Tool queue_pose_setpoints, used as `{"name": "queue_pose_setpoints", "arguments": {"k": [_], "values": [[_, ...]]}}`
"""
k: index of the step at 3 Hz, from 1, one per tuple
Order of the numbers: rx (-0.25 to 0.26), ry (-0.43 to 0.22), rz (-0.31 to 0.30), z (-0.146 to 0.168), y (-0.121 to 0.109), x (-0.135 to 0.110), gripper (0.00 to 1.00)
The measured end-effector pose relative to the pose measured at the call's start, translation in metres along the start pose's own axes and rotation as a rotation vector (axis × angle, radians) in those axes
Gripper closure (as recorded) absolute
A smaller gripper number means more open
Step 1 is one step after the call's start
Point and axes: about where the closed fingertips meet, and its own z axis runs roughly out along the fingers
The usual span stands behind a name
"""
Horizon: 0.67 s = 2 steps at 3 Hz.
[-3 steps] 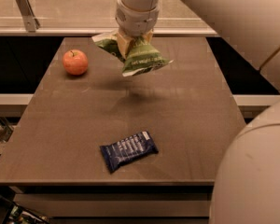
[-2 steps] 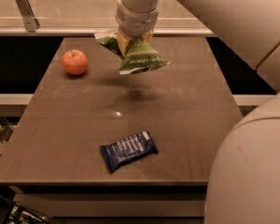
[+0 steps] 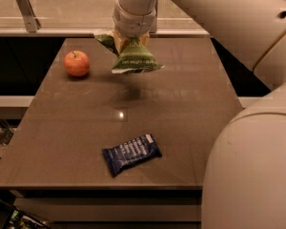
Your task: Move green jalapeno chip bag near apple
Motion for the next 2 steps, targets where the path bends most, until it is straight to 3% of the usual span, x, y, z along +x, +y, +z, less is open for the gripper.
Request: {"name": "queue_pose_setpoints", "arguments": {"k": [2], "values": [[0.0,-0.025,0.032,0.021,0.026,-0.007,1.0]]}}
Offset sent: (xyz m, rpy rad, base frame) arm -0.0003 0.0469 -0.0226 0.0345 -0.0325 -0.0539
